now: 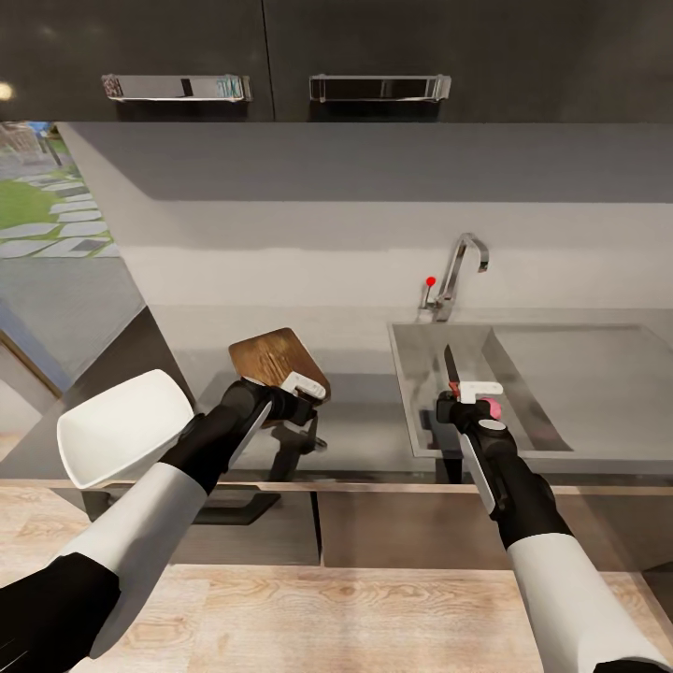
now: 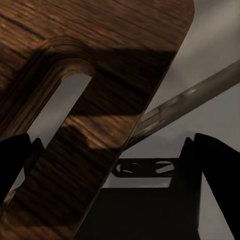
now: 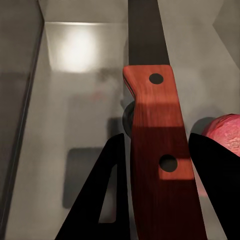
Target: In the kitchen, take the Vidalia onion out of the sink, dice it on the chopping board with the paring knife, put the diced onion into the bowl on the countertop, then place both the paring knife and the chopping board into the sink.
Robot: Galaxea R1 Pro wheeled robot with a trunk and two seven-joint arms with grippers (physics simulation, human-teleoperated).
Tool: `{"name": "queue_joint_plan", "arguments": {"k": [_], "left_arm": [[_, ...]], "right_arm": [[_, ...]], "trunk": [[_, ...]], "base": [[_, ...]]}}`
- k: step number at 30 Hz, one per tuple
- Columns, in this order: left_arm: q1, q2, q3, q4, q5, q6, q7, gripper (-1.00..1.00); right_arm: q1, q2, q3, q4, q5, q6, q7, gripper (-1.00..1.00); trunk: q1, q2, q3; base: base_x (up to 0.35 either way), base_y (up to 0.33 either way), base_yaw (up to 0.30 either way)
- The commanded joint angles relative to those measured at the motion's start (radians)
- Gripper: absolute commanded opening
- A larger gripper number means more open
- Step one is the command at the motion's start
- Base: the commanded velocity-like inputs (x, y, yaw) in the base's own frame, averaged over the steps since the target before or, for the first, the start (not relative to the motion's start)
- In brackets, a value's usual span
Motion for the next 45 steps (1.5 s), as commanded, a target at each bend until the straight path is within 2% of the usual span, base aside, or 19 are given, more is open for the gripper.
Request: {"name": "queue_joint_plan", "arguments": {"k": [1,17,27,45], "left_arm": [[0.000,0.000,-0.001,0.035,-0.008,0.006,-0.002,-1.00],[0.000,-0.001,0.000,0.028,-0.009,0.007,-0.002,-1.00],[0.000,-0.013,0.002,0.025,-0.010,0.007,-0.002,-1.00],[0.000,-0.014,0.004,0.023,-0.010,0.007,0.000,-1.00]], "right_arm": [[-0.001,0.000,0.001,-0.001,0.000,0.006,-0.003,-1.00],[-0.001,0.000,0.001,-0.006,0.000,0.006,-0.003,-1.00],[-0.001,-0.002,0.001,-0.030,0.001,0.006,-0.003,-1.00],[-0.001,-0.002,0.001,-0.031,0.001,0.006,-0.003,-1.00]], "trunk": [[0.000,-0.001,-0.001],[0.000,-0.001,0.000],[0.000,-0.001,0.015],[0.000,-0.001,0.043]], "base": [[0.000,0.000,0.000],[0.000,0.000,-0.001],[0.000,0.000,-0.056],[0.000,0.000,-0.055]]}}
